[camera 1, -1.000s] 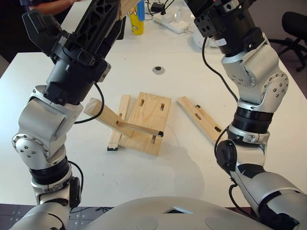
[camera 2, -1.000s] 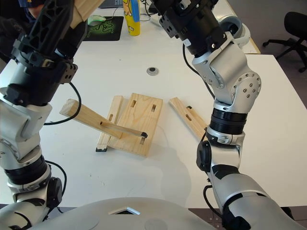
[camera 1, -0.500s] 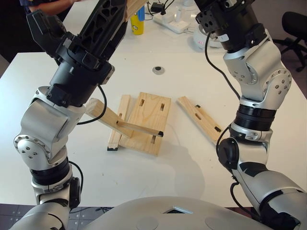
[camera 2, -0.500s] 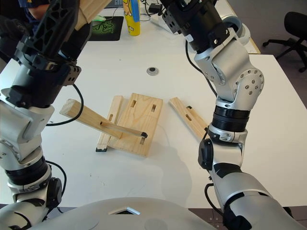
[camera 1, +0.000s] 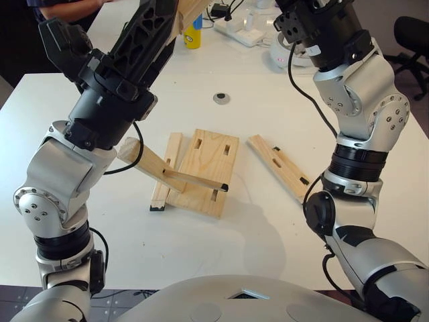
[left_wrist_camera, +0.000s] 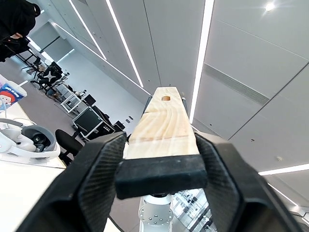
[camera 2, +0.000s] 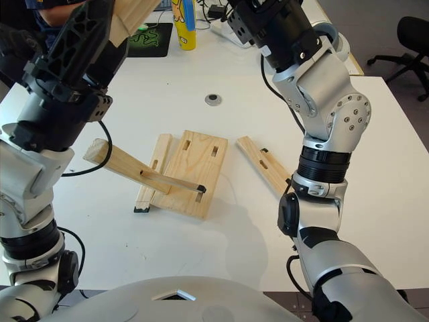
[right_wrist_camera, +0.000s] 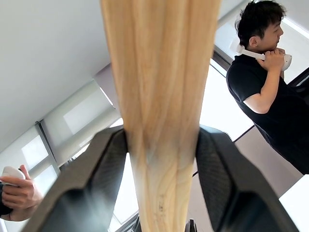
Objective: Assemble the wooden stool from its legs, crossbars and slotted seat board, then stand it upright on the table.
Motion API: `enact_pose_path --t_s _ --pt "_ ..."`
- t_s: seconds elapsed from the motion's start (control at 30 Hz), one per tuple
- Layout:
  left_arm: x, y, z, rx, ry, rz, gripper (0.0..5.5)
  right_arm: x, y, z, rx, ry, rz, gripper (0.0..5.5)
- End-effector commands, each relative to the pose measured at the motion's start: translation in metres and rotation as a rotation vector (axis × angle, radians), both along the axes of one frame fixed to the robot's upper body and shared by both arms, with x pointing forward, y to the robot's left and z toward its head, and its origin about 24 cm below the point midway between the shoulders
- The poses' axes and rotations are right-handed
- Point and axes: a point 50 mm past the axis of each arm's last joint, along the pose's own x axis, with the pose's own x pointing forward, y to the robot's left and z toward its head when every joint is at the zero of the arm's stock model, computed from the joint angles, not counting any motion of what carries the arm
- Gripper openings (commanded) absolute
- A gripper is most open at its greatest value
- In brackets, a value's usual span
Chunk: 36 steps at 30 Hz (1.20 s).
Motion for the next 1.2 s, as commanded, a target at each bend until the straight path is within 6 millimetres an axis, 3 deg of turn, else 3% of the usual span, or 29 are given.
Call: enact_pose_path --t_s 0.03,0.2,0.33,0.47,0.6,0.67,0.77,0.87,1.2 --pt "0.002 0.006 -0.002 0.019 0.009 0.035 3.26 -0.002 -0.003 0.009 -0.006 -0.056 -0.015 2.08" --pt "0.009 0.026 0.009 0.021 -0.037 0.135 3.46 0.009 -0.020 0.011 -0.170 -0.151 -0.208 2.08" --pt "0.011 0.043 0.018 0.030 -0.074 0.210 3.46 0.019 -0.051 0.007 -0.355 -0.315 -0.445 2.08" --pt "0.011 0.050 0.012 0.055 -0.057 0.246 3.46 0.014 -0.064 -0.032 -0.626 -0.516 -0.489 2.08" --pt "0.012 0.057 -0.005 0.098 -0.008 0.293 3.46 -0.012 -0.082 -0.099 -0.881 -0.589 -0.354 2.08" --pt "0.012 0.060 -0.012 0.113 0.011 0.306 3.46 -0.026 -0.088 -0.122 -0.927 -0.574 -0.323 2.08" --pt "0.012 0.064 -0.020 0.128 0.033 0.320 3.46 -0.043 -0.085 -0.140 -0.915 -0.541 -0.302 2.08" --pt "0.012 0.065 -0.029 0.149 0.062 0.328 3.46 -0.061 -0.070 -0.151 -0.861 -0.513 -0.268 2.08" --pt "0.017 0.058 -0.020 0.136 0.072 0.280 3.46 -0.087 -0.043 -0.166 -0.778 -0.469 -0.228 2.08"
